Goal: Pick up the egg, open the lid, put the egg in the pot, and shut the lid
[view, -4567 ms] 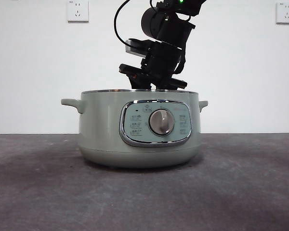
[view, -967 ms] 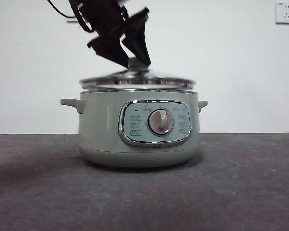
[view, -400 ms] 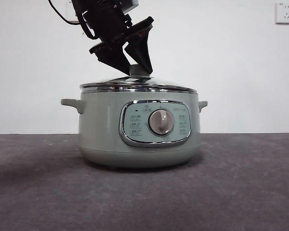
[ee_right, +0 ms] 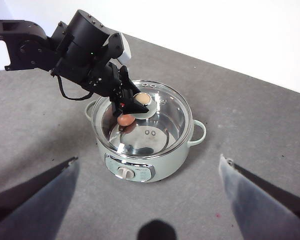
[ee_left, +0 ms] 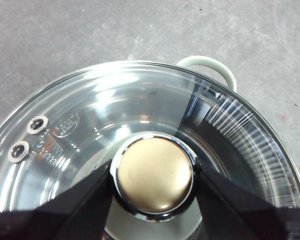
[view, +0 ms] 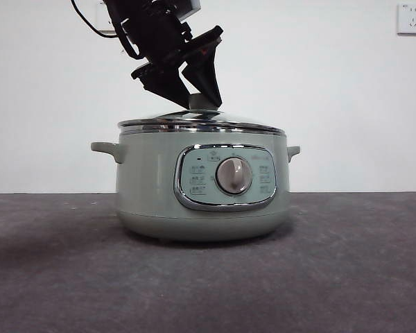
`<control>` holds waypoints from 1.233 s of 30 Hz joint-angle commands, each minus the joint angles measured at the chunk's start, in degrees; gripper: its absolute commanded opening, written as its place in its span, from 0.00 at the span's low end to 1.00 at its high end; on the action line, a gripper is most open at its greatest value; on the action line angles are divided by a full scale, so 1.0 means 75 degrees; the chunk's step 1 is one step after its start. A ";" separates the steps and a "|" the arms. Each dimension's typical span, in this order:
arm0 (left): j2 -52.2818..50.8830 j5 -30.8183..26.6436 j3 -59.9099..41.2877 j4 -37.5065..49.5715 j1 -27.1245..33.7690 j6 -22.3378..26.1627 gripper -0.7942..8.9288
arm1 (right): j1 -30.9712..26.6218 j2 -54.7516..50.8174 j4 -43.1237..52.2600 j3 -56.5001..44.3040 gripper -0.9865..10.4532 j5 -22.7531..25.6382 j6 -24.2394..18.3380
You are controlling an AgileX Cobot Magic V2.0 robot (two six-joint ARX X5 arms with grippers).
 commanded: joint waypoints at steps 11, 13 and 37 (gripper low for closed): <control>0.0268 -0.0017 -0.0038 0.0230 -0.0047 0.0087 0.07 | 0.0000 -0.0012 -0.0189 -0.0050 0.50 0.0038 0.0020; 0.0184 -0.0017 -0.0038 0.0286 -0.0035 0.0090 0.07 | 0.0000 -0.0012 -0.0189 -0.0050 0.50 0.0041 0.0023; -0.0128 0.0382 -0.0041 0.0017 0.0396 0.0023 0.08 | 0.0000 -0.0006 -0.0189 -0.0050 0.50 0.0178 0.0026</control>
